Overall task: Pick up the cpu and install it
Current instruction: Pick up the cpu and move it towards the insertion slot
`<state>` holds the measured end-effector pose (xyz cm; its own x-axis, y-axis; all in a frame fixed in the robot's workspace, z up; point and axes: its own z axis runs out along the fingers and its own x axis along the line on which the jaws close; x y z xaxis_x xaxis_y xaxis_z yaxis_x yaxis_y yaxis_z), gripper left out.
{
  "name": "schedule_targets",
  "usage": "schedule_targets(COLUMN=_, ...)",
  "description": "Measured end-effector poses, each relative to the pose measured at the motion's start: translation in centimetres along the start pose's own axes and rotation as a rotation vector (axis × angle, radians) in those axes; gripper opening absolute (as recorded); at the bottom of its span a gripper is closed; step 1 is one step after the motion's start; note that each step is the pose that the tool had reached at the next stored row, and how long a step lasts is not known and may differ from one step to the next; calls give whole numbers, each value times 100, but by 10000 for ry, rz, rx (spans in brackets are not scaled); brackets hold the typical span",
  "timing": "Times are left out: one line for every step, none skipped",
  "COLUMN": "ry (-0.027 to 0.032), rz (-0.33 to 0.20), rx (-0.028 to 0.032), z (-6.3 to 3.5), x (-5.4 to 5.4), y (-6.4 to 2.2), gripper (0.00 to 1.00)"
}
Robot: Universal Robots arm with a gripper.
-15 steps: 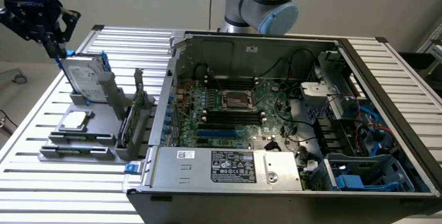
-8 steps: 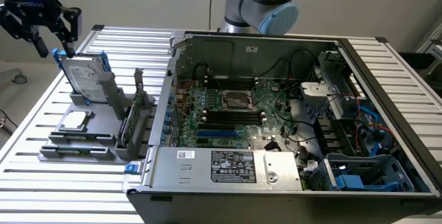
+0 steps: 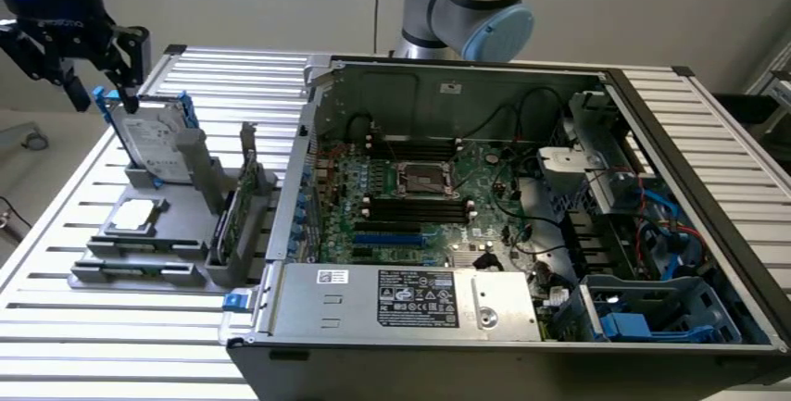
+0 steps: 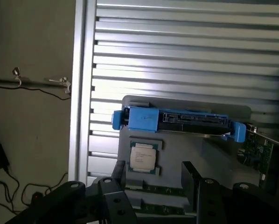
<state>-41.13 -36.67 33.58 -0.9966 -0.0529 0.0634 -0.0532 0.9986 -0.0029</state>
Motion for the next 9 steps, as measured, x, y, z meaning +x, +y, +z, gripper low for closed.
schedule_targets(ry=-8, rz=72, rx=-4, z=19, x=0, y=-7, gripper=60)
schedule_targets(ry=-17, rz=125, rx=-8, z=37, x=1, y=-16, gripper=60)
schedule_targets(ry=-23, rz=171, rx=-9, z=54, x=3, y=-26, gripper=60)
schedule_targets(ry=-26, rz=202, rx=-11, z=73, x=4, y=-43, gripper=60)
schedule_targets(ry=-29, rz=230, rx=-13, z=93, x=6, y=-56, gripper=60)
schedule_targets(ry=-28, rz=258, rx=-15, z=111, x=7, y=-70, gripper=60)
schedule_targets(ry=-28, rz=286, rx=-17, z=129, x=9, y=-82, gripper=60)
schedule_targets(ry=-27, rz=310, rx=-18, z=147, x=12, y=-96, gripper=60)
schedule_targets(ry=-27, rz=330, rx=-19, z=165, x=15, y=-110, gripper=60)
